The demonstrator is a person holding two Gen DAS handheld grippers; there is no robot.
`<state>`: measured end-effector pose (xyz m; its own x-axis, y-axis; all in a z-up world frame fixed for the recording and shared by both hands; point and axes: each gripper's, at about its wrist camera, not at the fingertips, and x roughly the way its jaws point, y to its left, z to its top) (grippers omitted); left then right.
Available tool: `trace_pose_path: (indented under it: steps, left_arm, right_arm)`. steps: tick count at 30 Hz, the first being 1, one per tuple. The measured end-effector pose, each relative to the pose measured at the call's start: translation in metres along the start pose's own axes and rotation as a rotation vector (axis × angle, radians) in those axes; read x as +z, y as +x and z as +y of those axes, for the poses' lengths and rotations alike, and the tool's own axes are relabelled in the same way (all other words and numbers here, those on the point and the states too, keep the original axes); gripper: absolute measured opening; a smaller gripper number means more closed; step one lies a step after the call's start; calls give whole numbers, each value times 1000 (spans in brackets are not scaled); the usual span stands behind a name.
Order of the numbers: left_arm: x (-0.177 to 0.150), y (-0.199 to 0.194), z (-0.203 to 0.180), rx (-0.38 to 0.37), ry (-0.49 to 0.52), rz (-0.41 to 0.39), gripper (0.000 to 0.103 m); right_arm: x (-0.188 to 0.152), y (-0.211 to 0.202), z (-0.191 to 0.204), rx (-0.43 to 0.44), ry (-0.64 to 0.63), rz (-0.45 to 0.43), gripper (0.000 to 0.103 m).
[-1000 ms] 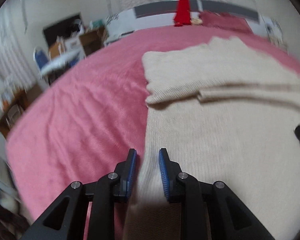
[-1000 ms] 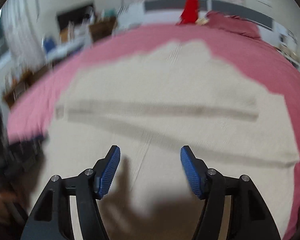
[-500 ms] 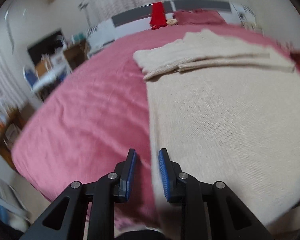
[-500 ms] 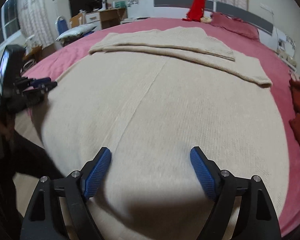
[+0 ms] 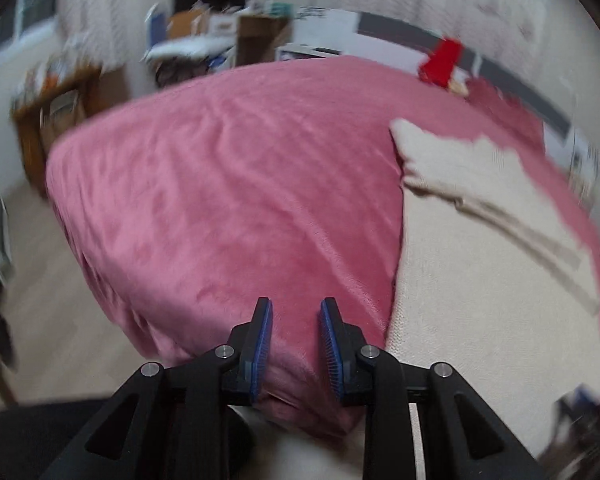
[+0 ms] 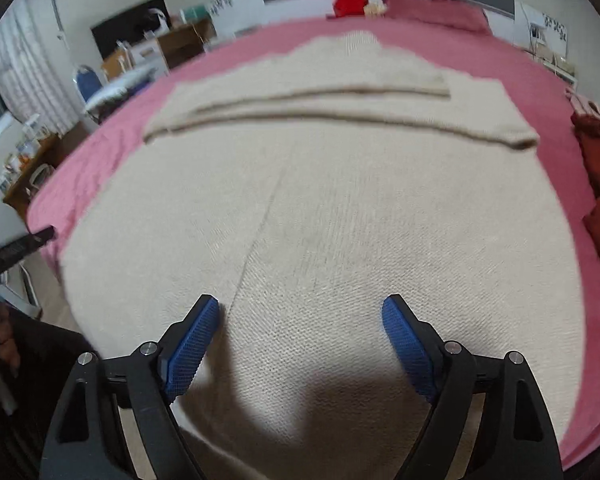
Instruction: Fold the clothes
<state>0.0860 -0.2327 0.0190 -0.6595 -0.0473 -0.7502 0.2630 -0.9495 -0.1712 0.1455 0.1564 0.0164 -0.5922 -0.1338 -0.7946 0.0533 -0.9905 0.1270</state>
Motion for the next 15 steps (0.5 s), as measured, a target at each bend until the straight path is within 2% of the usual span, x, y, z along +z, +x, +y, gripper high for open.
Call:
trace_pose_path:
  steps: [3, 6, 7, 9, 10, 12, 13, 15]
  left_arm:
    - [-7, 4, 11, -76, -107, -5, 25]
    - [-4, 8, -3, -79, -90, -40, 26]
    - [-2, 6, -8, -104, -87, -55, 25]
    - [4, -5, -23, -217, -40, -150, 25]
    - [3, -15, -35, -212, 22, -212, 25]
    - [-2, -30, -62, -220, 177, -320, 26]
    - [-4, -31, -78, -245, 256, -331, 26]
    - [-8, -20, -114, -263, 414, -278, 26]
  right_arm:
    - [-20, -1, 25, -51, -158, -27, 93]
    - [-47, -5, 43, -45, -295, -21, 103]
    - [-50, -7, 48, -49, -353, -2, 103]
    - [-46, -17, 52, -10, -410, 9, 103]
    - [-40, -30, 47, 9, -393, -56, 103]
    - [-24, -52, 33, -18, -333, -176, 103]
    - [-12, -55, 23, -68, -296, -197, 103]
    - [15, -48, -1, -127, -234, -182, 103]
